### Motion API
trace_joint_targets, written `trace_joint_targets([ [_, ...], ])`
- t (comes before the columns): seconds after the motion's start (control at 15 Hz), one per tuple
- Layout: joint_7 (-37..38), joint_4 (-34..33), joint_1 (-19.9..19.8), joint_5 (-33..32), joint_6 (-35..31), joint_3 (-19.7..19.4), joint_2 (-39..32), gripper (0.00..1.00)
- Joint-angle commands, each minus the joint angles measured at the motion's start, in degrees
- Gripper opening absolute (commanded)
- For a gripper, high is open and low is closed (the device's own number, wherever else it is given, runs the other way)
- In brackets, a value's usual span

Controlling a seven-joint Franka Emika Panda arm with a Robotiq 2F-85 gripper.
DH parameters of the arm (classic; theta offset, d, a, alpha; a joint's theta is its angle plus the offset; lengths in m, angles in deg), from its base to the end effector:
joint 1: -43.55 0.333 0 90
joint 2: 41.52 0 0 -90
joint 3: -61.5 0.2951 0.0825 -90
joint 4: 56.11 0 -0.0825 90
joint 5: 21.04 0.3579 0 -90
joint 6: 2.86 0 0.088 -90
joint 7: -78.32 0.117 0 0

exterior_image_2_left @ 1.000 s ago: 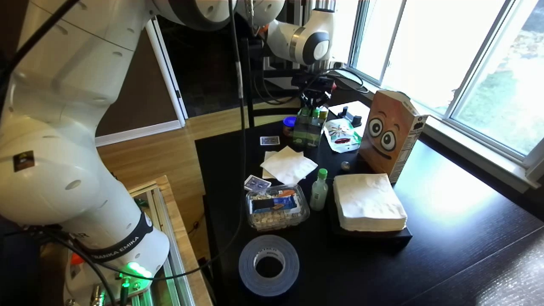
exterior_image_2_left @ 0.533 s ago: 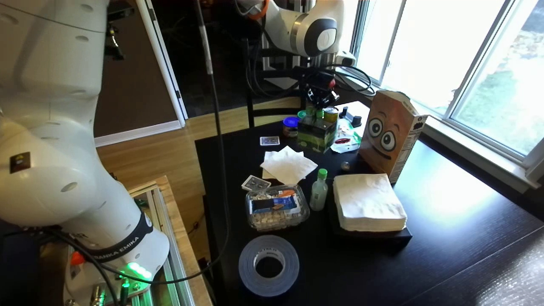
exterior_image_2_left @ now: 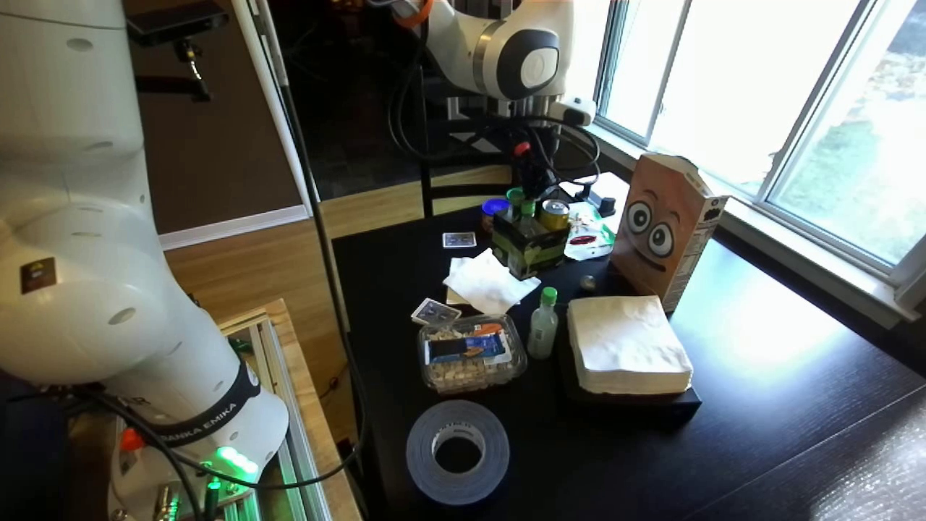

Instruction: Move the box of bottles to the right then remove the can from the box.

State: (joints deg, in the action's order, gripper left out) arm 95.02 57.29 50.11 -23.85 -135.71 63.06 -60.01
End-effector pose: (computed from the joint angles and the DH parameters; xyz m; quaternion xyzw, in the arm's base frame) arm 0.5777 0.0807 0.2937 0.9981 -0.0590 0.0113 0.0117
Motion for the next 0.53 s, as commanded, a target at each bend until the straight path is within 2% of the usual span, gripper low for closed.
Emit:
trace_joint_targets([
  [0.0, 1.1, 0.9, 0.4, 0.1, -0.6, -0.2, 0.5, 0.03],
  [0.2, 4.4, -1.0, 1.1, 1.2, 0.6, -0.1, -0.8, 0.01],
  [0.27, 9.9, -2.0, 1.9, 0.6, 0.9, -1.2, -2.0, 0.01],
  [0.47, 14.7, -4.8, 1.2, 5.4, 2.3, -0.8, -5.4, 0.01],
])
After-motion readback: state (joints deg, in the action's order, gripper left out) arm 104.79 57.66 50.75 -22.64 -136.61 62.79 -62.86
